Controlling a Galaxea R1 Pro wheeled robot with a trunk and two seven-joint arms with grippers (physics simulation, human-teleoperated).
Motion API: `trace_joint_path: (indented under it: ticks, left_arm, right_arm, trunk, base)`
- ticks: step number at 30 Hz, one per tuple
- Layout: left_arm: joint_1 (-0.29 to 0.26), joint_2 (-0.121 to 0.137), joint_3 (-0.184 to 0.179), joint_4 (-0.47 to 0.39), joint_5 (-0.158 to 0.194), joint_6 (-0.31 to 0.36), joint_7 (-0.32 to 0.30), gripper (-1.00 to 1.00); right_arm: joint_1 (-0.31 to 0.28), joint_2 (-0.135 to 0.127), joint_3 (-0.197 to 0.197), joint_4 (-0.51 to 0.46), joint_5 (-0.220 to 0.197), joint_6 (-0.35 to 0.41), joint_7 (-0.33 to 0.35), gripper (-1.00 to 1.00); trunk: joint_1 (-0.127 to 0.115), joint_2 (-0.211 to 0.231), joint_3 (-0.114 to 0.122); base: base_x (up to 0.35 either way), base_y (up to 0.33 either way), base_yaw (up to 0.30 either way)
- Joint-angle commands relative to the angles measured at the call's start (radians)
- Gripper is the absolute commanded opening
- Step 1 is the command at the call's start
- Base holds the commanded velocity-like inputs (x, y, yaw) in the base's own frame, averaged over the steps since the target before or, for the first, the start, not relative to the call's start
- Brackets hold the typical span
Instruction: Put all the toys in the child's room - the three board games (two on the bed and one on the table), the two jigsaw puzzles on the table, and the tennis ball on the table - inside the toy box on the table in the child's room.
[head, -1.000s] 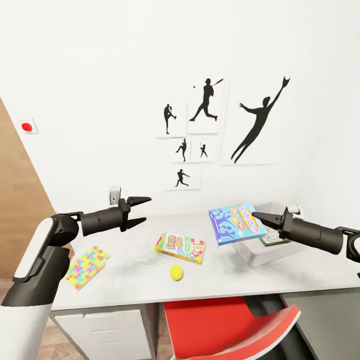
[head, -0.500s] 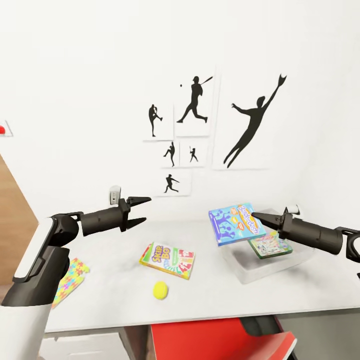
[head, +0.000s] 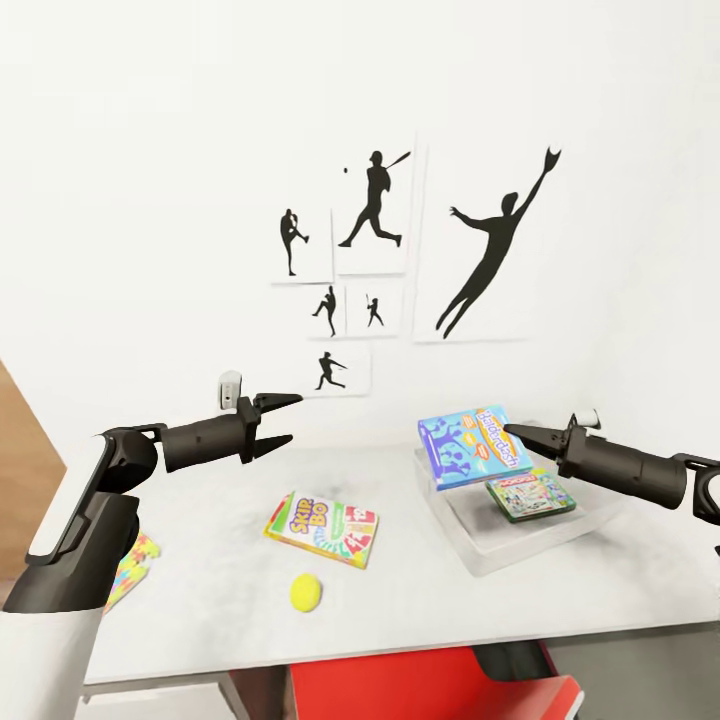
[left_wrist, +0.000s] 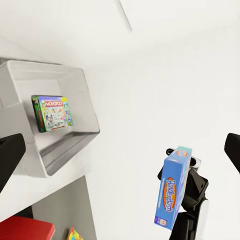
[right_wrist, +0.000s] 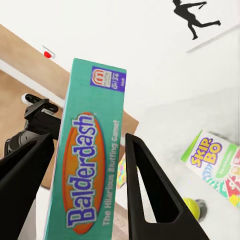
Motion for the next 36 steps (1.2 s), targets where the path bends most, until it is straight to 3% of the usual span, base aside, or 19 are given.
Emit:
trace_joint_path:
  ticks: [1,6,36]
  left_arm:
    - [-0.001,0.001,-0.001,-0.001,0.010,-0.001,0.010,1.00]
    - [0.004,0.025,-0.027,-0.004,0.029,-0.007,0.004,1.00]
    - [0.004,0.025,-0.027,-0.004,0.029,-0.007,0.005,1.00]
  right_arm:
    - [-0.001,0.000,-0.001,0.000,0.009,0.003,0.010,-1.00]
    - [-0.029,0.013,-0.012,0.000,0.003,-0.002,0.032,-1.00]
    - [-0.033,0.012,-0.012,0.000,0.003,-0.002,0.032,-1.00]
  trunk:
    - [0.001,-0.002,-0.002]
    - [0.001,-0.002,-0.002]
    - [0.001,-0.002,-0.002]
  base:
    - [0.009,-0.008,-0.038]
    - [0.000,0.000,0.000]
    - [0.000,0.000,0.000]
